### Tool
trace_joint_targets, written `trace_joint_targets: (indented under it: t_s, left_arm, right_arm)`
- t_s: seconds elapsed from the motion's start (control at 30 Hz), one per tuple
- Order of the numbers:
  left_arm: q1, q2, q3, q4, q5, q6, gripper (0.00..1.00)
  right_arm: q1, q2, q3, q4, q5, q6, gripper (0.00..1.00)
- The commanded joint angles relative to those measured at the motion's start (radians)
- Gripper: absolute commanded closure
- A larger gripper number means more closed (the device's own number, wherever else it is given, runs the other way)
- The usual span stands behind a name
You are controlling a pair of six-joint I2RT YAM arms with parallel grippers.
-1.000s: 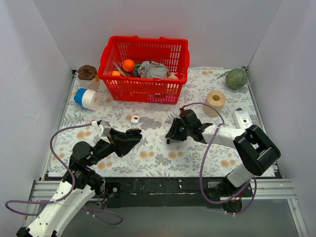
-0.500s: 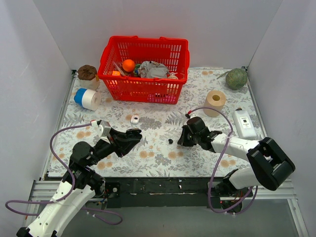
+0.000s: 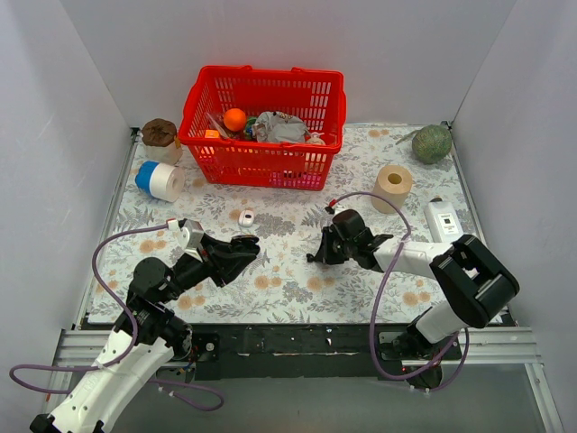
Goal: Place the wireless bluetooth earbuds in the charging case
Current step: Pick up the earbud from the center of the board.
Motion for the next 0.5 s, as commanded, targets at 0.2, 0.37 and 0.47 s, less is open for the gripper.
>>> trace_joint_targets:
  t_s: [0.2,0.37,0.47]
  left_arm:
    - [-0.003,-0.001,0.001,0.004,0.001,0.0,1.0]
    - [-0.003,0.001,0.0,0.003,0.003,-0.003,1.0]
    - [-0.003,0.001,0.0,0.004,0.006,-0.006,1.0]
  right_arm:
    - [0.036,0.085,0.076,-0.03,-0.043,-0.022,0.99]
    - [0.069,0.104,0.119,-0.053,-0.055,-0.013,0.99]
    - [0.094,0.116,0.128,-0.056,-0.069,-0.004,0.99]
